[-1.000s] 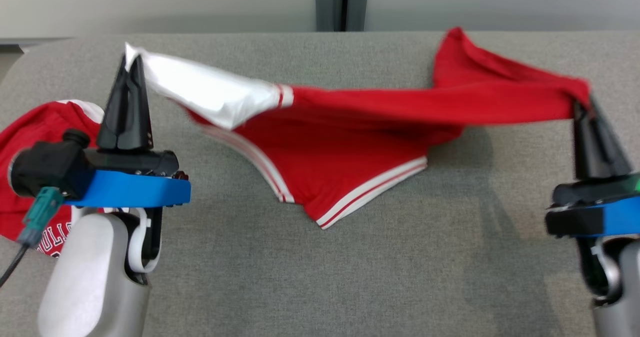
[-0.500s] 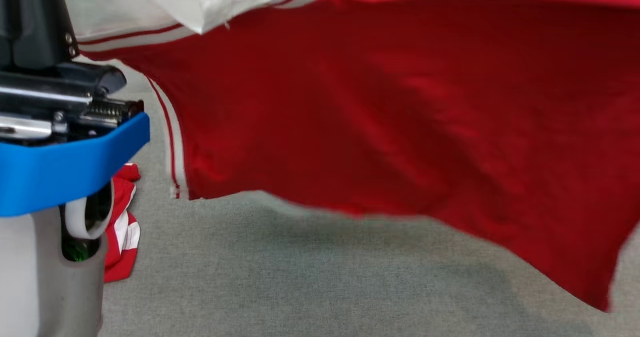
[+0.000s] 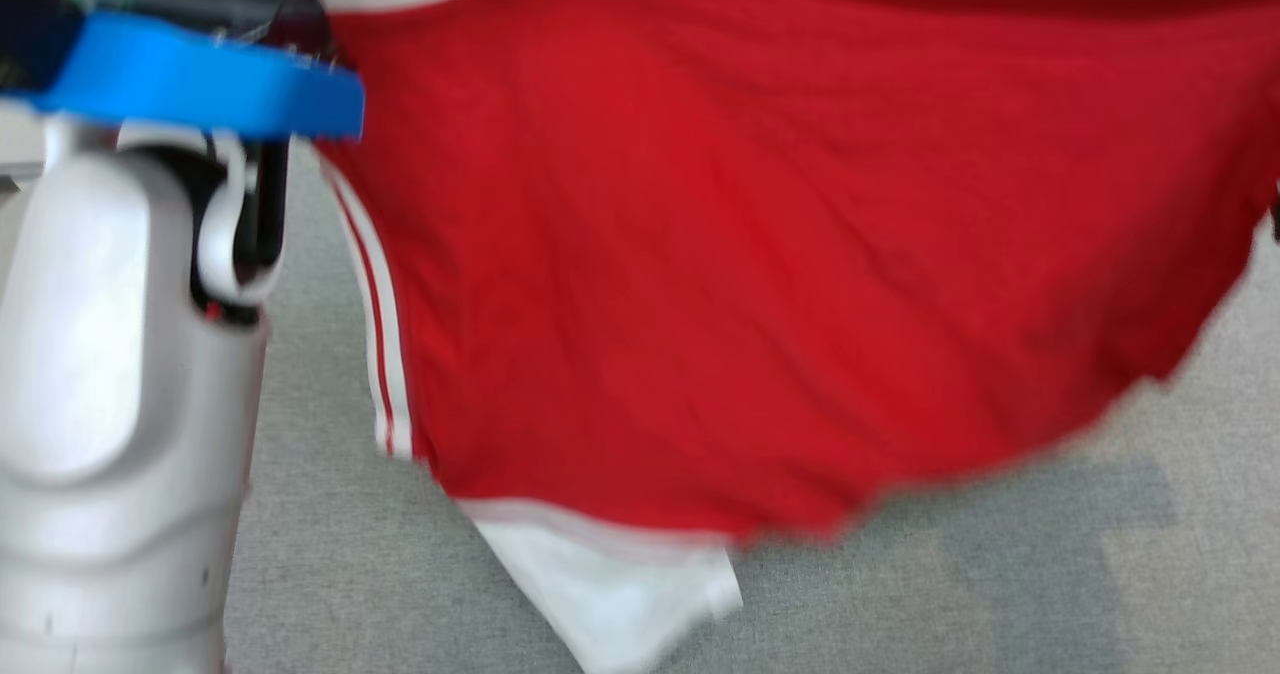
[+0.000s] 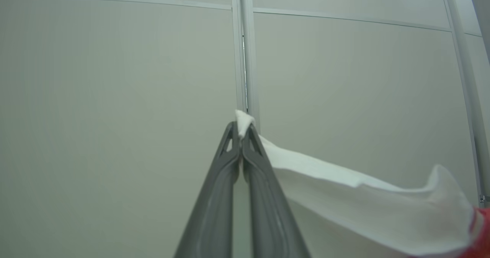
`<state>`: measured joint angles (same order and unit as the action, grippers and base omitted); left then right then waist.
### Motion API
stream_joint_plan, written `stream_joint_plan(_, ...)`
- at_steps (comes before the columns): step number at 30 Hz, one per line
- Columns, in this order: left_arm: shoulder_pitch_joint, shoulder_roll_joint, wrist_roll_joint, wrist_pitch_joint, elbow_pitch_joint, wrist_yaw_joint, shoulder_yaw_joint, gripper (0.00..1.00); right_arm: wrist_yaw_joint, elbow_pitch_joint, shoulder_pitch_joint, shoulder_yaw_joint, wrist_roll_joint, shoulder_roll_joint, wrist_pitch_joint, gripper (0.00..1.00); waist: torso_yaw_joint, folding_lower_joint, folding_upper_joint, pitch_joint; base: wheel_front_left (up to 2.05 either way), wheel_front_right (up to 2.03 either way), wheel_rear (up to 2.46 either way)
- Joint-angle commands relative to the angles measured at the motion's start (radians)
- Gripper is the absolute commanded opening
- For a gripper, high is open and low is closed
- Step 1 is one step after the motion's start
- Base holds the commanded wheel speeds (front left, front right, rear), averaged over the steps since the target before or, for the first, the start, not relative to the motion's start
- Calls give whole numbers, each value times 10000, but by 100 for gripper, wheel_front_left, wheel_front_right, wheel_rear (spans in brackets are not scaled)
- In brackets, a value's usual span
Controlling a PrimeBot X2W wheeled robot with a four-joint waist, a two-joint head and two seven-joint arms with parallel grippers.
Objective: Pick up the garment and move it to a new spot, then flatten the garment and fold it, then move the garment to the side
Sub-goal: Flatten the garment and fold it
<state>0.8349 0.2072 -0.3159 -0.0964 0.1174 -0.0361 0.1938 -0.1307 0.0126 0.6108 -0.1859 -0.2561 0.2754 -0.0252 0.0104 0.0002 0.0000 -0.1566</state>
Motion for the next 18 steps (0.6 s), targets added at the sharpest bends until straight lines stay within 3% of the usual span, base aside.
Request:
stream_joint_plan(1, 334, -13, 20, -109, 212, -29, 1, 0, -1, -145, 331, 53, -12, 21, 85, 0, -46, -2, 0, -121, 0, 0, 0)
stream_joint_plan(11, 3698, -586, 287, -1632, 5066, -61, -178, 0, -1, -4381, 3946, 1042, 263, -326, 1668, 0, -88, -2, 0, -908, 0, 0, 0)
stream_joint_plan(18, 3440, -1214, 68, -1684, 7854, -118, -292, 0, -1, -7831, 4895, 1739, 669, -619, 2467, 0, -299, -2, 0, -1663, 0, 0, 0)
